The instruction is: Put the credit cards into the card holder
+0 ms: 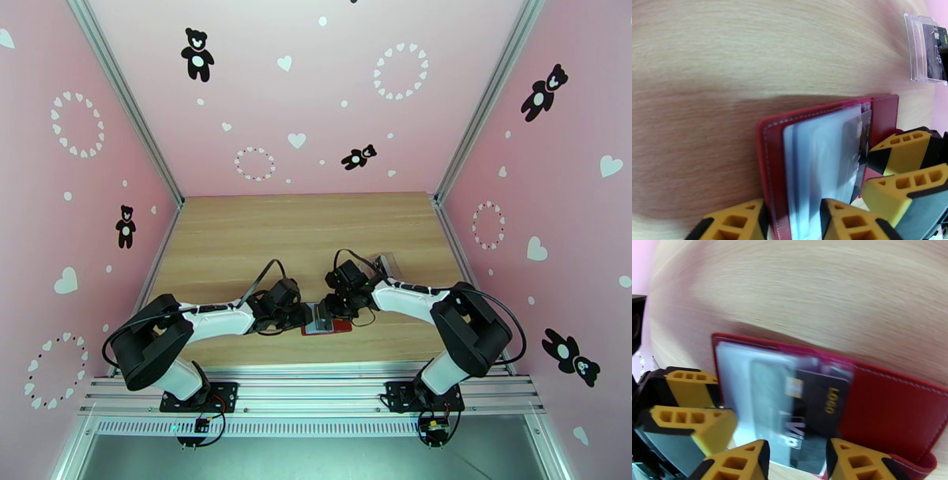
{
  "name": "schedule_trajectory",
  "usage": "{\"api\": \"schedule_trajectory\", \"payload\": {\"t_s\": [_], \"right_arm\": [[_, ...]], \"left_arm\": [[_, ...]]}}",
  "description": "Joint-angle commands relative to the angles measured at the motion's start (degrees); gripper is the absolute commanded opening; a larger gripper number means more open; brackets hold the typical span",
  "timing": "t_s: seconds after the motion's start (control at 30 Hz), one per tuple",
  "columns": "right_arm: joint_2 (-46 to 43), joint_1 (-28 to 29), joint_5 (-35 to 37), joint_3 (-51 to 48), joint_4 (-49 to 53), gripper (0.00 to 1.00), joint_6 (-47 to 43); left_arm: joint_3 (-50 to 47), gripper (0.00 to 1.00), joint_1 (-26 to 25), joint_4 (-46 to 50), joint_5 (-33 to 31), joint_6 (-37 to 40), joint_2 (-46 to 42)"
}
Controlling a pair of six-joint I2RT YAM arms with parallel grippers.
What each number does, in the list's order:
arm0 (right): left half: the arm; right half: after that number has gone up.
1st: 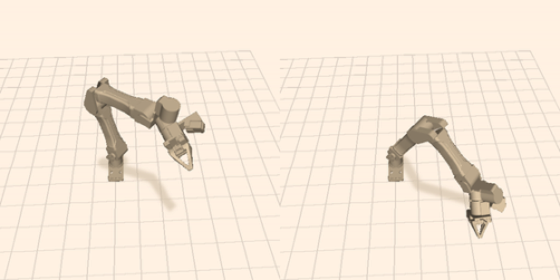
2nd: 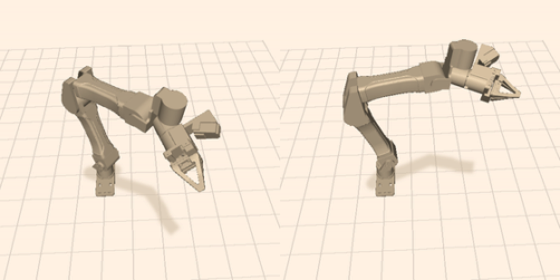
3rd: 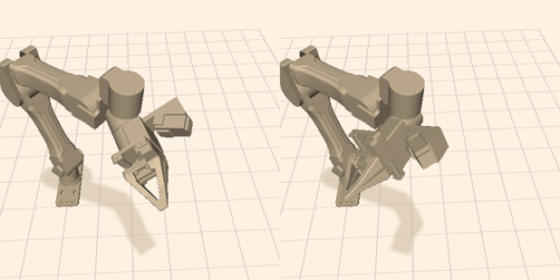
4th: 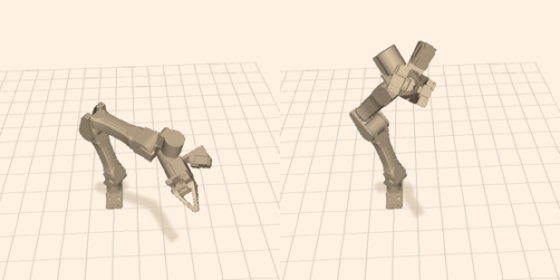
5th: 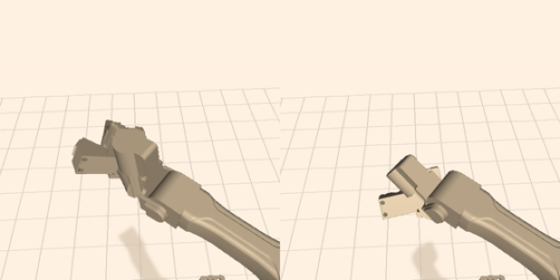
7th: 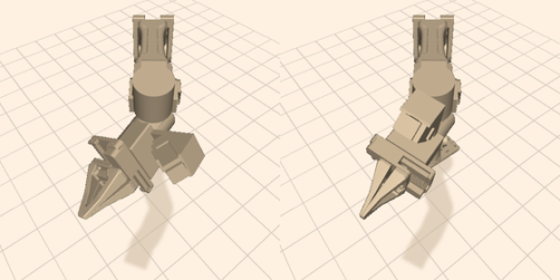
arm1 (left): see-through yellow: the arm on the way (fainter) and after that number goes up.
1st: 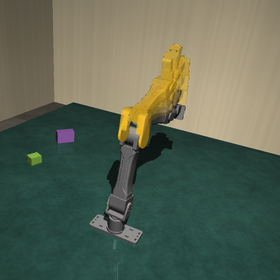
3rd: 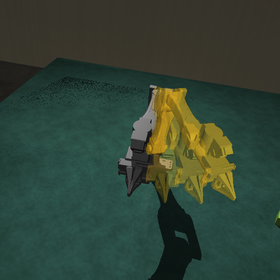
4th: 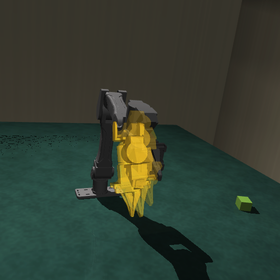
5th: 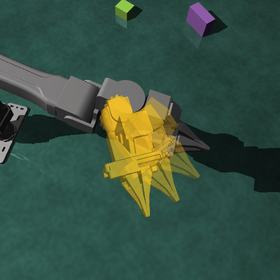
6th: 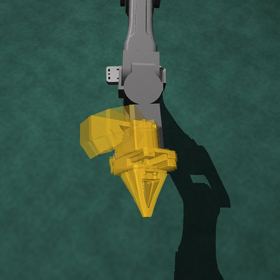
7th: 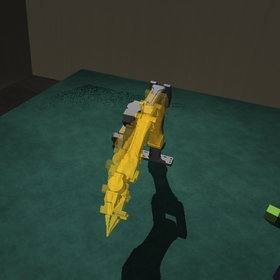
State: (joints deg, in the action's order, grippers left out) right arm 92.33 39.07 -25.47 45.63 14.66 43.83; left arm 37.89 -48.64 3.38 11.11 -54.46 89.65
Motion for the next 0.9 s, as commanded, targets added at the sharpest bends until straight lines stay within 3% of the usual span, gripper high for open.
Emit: {"api": "schedule_trajectory", "payload": {"t_s": [0.0, 0.23, 0.4, 0.57, 0.87], "right_arm": [[1.13, 0.61, -2.40, 0.30, -3.26, 0.44, 1.86], [0.49, 1.01, -3.36, 0.39, -4.04, 0.44, 2.30], [-3.93, 1.06, 6.22, 2.21, 4.76, 0.44, -1.81], [-3.12, 0.97, 9.64, 2.29, 7.40, 0.45, -2.70], [0.35, 1.02, 6.58, 1.74, 5.02, 0.45, -2.09]], "left_arm": [[0.33, 0.40, -0.99, 1.48, -0.84, 0.82, 1.64], [0.26, 0.40, -1.05, 1.37, -0.90, 0.86, 1.63], [0.08, 0.40, -1.10, 1.41, -0.99, 0.93, 1.32], [-0.10, 0.40, -1.10, 0.84, -0.72, 0.93, 1.29], [-0.03, 0.40, -1.08, 1.36, -0.90, 1.11, 0.96]]}}
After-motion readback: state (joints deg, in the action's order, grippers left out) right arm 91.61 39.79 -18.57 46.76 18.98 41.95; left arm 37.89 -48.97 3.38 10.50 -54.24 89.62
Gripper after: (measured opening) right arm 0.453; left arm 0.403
